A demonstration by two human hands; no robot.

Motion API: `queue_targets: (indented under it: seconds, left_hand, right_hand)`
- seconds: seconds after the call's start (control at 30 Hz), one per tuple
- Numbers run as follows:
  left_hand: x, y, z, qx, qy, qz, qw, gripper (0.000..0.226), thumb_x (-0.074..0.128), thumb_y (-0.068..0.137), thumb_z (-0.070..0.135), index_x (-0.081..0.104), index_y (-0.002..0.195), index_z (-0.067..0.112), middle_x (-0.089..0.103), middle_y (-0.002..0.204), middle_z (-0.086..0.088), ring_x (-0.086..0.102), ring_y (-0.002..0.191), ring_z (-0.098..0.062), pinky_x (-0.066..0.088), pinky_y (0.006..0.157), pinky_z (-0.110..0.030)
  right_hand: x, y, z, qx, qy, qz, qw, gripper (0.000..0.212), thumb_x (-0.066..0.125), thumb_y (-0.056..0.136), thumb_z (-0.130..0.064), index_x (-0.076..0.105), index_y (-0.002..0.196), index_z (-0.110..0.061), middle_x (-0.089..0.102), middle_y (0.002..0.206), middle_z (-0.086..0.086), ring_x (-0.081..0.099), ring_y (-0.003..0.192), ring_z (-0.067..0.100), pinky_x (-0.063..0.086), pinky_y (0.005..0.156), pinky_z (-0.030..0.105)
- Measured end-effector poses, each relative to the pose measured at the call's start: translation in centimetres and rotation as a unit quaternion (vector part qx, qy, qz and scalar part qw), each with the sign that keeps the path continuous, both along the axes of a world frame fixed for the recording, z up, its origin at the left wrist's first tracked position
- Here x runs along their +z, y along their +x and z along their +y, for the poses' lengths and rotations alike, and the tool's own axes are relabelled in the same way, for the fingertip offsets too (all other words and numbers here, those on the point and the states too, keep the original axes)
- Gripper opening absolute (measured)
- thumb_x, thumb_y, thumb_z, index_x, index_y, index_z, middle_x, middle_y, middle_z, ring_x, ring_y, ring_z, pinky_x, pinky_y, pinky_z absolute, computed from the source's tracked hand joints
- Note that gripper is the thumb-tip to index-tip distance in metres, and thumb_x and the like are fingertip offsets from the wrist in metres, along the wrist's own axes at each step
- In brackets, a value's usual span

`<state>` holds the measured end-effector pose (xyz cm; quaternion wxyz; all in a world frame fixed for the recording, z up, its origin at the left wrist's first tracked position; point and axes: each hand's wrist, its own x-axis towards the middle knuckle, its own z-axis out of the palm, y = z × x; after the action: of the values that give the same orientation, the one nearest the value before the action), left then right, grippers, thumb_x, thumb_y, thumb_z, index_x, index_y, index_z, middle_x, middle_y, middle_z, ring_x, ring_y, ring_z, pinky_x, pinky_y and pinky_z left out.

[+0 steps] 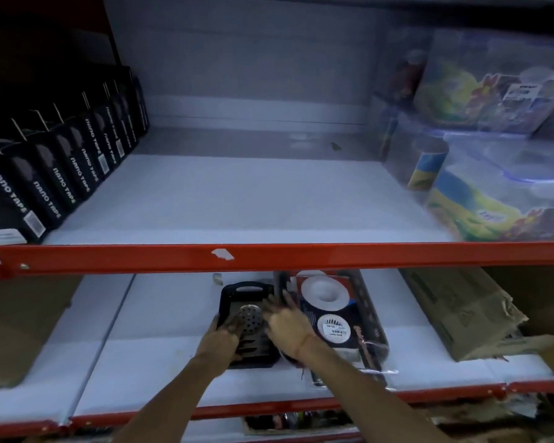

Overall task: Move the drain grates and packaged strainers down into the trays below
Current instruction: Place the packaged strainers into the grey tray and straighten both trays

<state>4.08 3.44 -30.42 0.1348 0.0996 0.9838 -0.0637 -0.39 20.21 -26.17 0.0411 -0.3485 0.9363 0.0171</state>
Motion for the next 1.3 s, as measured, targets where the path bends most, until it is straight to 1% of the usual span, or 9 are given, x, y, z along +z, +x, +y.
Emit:
queue_targets:
  seconds: [0.1,0.2,0.27,0.33,0.53,0.73,0.97,1.13,1.3]
  left_hand:
    - [-0.8,-0.5,0.0,-0.013,-0.039,0.01,0.999,0.064,0.049,0.095,0.014,0.019,0.152,0.009,0.026,0.158,-0.009,0.014,0.148,-0.016,-0.009,0.119,-0.039]
    - [-1.3,-0.9,-0.2,-0.038,-0.06,0.024,0.997,0.053,0.062,0.086,0.023,0.052,0.135,0.008,0.059,0.135,-0.01,0.039,0.138,-0.013,0.0,0.123,-0.039]
    - [-2.0,-1.1,-0.6,-0.052,-0.062,0.017,0.997,0.038,0.087,0.046,0.035,0.079,0.079,0.02,0.077,0.075,0.001,0.07,0.085,-0.003,0.025,0.114,-0.031]
    - [-2.9,-1.1,-1.0,-0.065,-0.04,0.07,0.995,0.032,0.089,0.017,0.029,0.065,0.037,0.024,0.059,0.037,0.01,0.061,0.041,-0.002,0.049,0.091,-0.018]
    - [-0.1,-0.5,0.1,-0.012,-0.046,-0.035,0.998,0.025,0.048,0.091,0.005,0.067,0.106,0.007,0.069,0.113,-0.013,0.06,0.111,-0.027,0.048,0.093,-0.033]
    - [0.8,-0.1,0.4,0.009,-0.042,-0.06,0.997,0.024,0.051,0.093,0.004,0.062,0.114,0.001,0.062,0.123,-0.018,0.054,0.119,-0.03,0.047,0.096,-0.037]
    - [2.9,0.9,1.3,-0.123,0.107,0.093,0.982,0.041,0.05,0.087,0.044,0.073,0.109,0.018,0.072,0.115,0.0,0.066,0.11,-0.014,0.052,0.094,-0.028]
    - [5.7,2.2,5.7,-0.193,0.201,0.038,0.96,0.094,0.026,0.083,0.068,0.007,0.153,0.009,-0.01,0.155,0.001,-0.011,0.144,-0.008,-0.008,0.117,-0.024]
    - [5.8,3.3,9.1,-0.271,0.155,0.016,0.95,0.09,0.05,0.091,0.051,0.001,0.153,0.008,-0.012,0.159,-0.005,-0.012,0.147,-0.015,-0.007,0.12,-0.031]
  right_hand:
    - [-2.3,-0.1,-1.9,0.036,0.176,0.004,0.984,0.046,0.056,0.09,-0.03,0.053,0.129,-0.005,0.05,0.14,0.015,0.026,0.141,0.028,-0.006,0.119,0.054]
    - [-2.3,0.0,-2.8,0.064,0.217,0.021,0.974,0.02,0.051,0.089,-0.007,0.07,0.094,-0.007,0.073,0.098,0.012,0.06,0.11,0.028,-0.016,0.115,0.054]
    - [-1.7,0.0,-3.2,0.077,0.221,0.034,0.972,0.026,0.044,0.089,0.0,0.068,0.08,-0.006,0.074,0.083,0.01,0.067,0.091,0.028,-0.018,0.115,0.049]
    - [-1.3,0.3,-3.4,0.096,0.211,0.029,0.972,0.033,0.039,0.088,0.005,0.054,0.061,-0.006,0.073,0.081,0.013,0.068,0.087,0.029,-0.014,0.117,0.045]
    - [-0.1,1.1,-3.7,0.112,0.18,-0.018,0.977,0.037,0.041,0.084,0.013,0.043,0.054,-0.008,0.039,0.048,0.005,0.059,0.075,0.028,0.002,0.122,0.04]
    - [-1.6,0.8,-2.6,0.095,0.166,-0.036,0.981,0.022,0.046,0.087,0.007,0.063,0.075,0.002,0.071,0.088,0.02,0.065,0.095,0.032,0.008,0.122,0.042]
    - [3.0,2.5,2.8,0.068,-0.067,-0.096,0.991,0.071,0.012,0.094,-0.051,0.031,0.144,-0.004,0.027,0.155,0.01,0.017,0.146,0.019,0.001,0.118,0.028]
    - [5.4,3.7,10.5,-0.046,-0.115,-0.164,0.979,0.103,0.011,0.068,-0.078,0.014,0.15,-0.016,0.006,0.159,-0.002,0.003,0.146,0.009,0.003,0.116,0.021]
    - [5.9,5.4,15.4,-0.038,0.039,-0.217,0.975,0.127,0.059,0.061,-0.075,-0.006,0.15,-0.013,-0.021,0.153,-0.003,-0.014,0.143,0.011,0.006,0.118,0.027]
